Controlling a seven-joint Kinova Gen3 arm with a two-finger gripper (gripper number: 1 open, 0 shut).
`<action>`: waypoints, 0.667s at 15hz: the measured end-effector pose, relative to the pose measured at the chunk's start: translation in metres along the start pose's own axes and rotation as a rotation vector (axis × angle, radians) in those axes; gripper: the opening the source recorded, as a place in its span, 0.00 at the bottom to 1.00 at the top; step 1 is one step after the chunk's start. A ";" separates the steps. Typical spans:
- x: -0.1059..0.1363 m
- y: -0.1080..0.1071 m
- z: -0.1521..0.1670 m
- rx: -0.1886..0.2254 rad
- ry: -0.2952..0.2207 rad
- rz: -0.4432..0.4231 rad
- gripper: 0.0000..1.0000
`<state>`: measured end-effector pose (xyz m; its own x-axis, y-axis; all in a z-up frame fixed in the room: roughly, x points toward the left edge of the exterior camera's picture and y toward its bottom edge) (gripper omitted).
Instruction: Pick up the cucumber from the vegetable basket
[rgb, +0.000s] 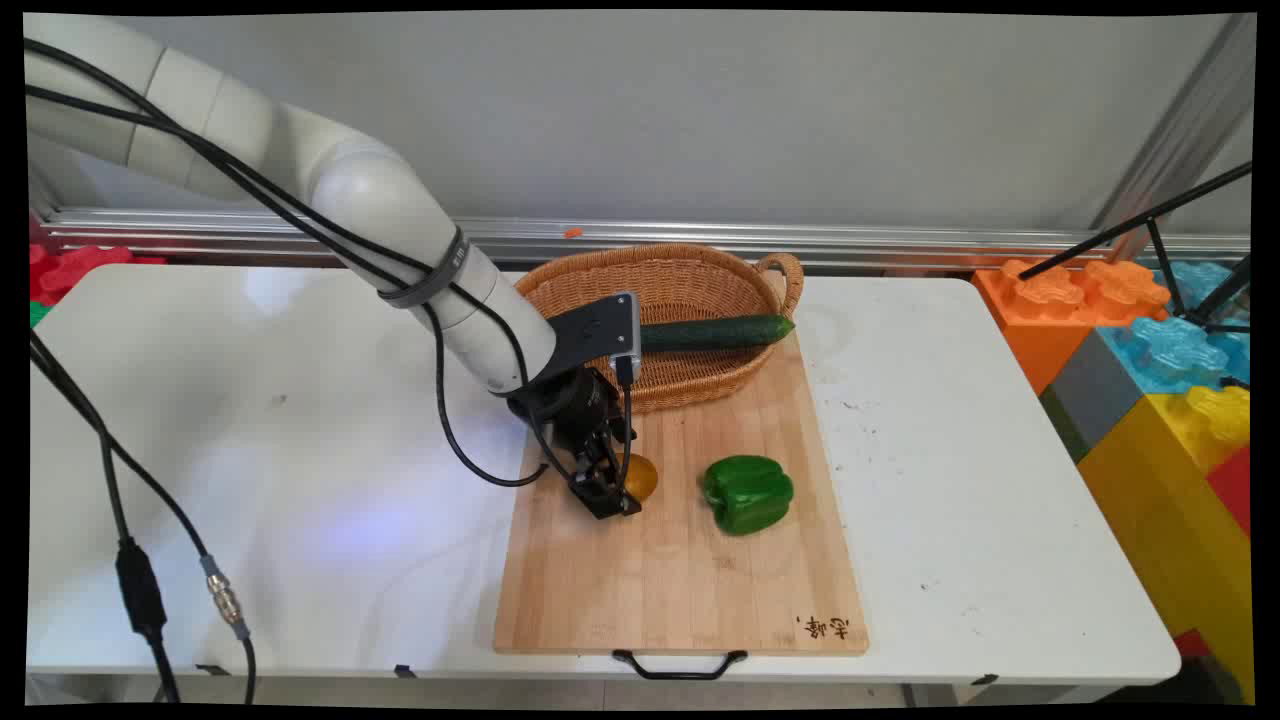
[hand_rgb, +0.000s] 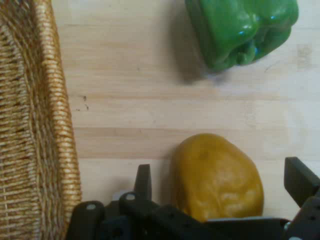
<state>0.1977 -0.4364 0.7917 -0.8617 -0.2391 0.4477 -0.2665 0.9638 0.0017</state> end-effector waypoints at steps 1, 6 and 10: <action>0.002 0.001 -0.003 -0.001 0.005 0.003 1.00; 0.027 -0.003 -0.032 0.015 0.042 0.025 1.00; 0.055 -0.024 -0.063 0.067 0.050 0.058 1.00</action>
<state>0.1842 -0.4653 0.8723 -0.8541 -0.1756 0.4896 -0.2470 0.9653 -0.0846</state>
